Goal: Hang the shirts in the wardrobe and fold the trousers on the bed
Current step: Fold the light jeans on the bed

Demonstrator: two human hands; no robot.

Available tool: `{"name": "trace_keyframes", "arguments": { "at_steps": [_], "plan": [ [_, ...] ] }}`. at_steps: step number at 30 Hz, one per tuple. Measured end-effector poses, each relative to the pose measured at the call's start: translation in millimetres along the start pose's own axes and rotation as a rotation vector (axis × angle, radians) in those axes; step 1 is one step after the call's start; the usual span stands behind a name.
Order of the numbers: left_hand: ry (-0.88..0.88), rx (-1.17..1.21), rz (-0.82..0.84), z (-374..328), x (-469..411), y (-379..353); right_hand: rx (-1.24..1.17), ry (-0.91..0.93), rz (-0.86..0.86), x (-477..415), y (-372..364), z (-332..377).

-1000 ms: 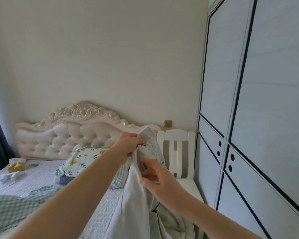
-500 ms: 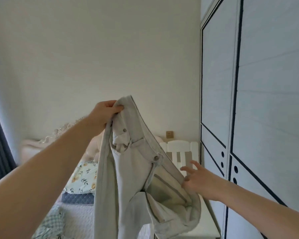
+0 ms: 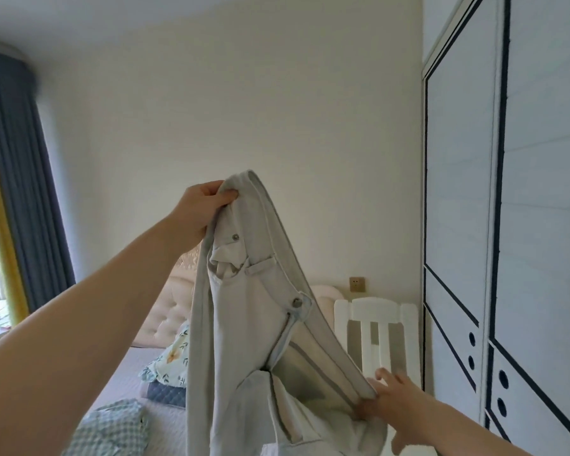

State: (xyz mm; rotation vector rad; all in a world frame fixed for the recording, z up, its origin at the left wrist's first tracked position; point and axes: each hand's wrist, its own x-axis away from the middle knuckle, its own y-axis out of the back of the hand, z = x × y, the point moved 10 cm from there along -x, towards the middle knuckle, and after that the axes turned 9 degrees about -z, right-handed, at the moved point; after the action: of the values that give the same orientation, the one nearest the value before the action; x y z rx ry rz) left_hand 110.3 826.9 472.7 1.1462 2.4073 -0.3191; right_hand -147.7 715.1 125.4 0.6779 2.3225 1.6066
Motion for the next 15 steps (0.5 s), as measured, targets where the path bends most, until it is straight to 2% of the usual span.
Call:
{"name": "trace_keyframes", "arguments": {
  "at_steps": [4, 10, 15],
  "plan": [
    [-0.019, 0.028, -0.159, 0, -5, 20, -0.053, -0.141, -0.223, -7, 20, -44],
    [-0.057, 0.047, -0.394, 3, -18, 54, -0.562, -0.531, -0.462, 8, 55, -156],
    [-0.058, 0.091, -0.468, 10, -31, 62, -0.931, -0.708, -0.68, 23, 118, -213]
  ]
}}
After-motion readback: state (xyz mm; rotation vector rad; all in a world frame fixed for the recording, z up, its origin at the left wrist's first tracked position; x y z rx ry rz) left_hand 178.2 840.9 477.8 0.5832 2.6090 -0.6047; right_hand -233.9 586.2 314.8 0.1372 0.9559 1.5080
